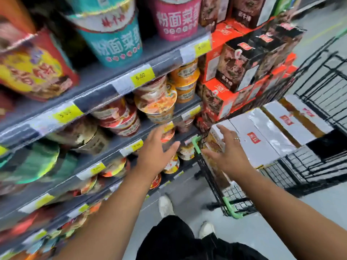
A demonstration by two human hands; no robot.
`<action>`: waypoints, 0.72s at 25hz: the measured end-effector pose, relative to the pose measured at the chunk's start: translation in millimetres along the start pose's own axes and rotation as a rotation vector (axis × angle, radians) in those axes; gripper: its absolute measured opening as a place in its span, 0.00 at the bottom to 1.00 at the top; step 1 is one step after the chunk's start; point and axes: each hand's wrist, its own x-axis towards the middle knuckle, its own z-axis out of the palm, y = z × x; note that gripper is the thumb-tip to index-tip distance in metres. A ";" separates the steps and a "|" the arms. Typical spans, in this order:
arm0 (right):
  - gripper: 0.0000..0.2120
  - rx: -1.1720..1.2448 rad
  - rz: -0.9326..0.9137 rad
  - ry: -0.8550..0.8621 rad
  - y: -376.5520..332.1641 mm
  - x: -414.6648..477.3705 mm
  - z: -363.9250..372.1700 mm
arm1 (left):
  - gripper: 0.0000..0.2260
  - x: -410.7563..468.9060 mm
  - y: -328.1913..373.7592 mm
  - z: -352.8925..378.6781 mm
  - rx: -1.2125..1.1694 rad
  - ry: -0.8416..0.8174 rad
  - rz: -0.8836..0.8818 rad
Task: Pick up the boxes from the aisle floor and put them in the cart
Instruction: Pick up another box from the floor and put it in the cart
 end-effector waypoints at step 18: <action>0.41 -0.064 -0.659 -0.664 -279.0 -209.7 294.1 | 0.29 -389.0 -207.8 -239.8 -0.055 0.737 -0.574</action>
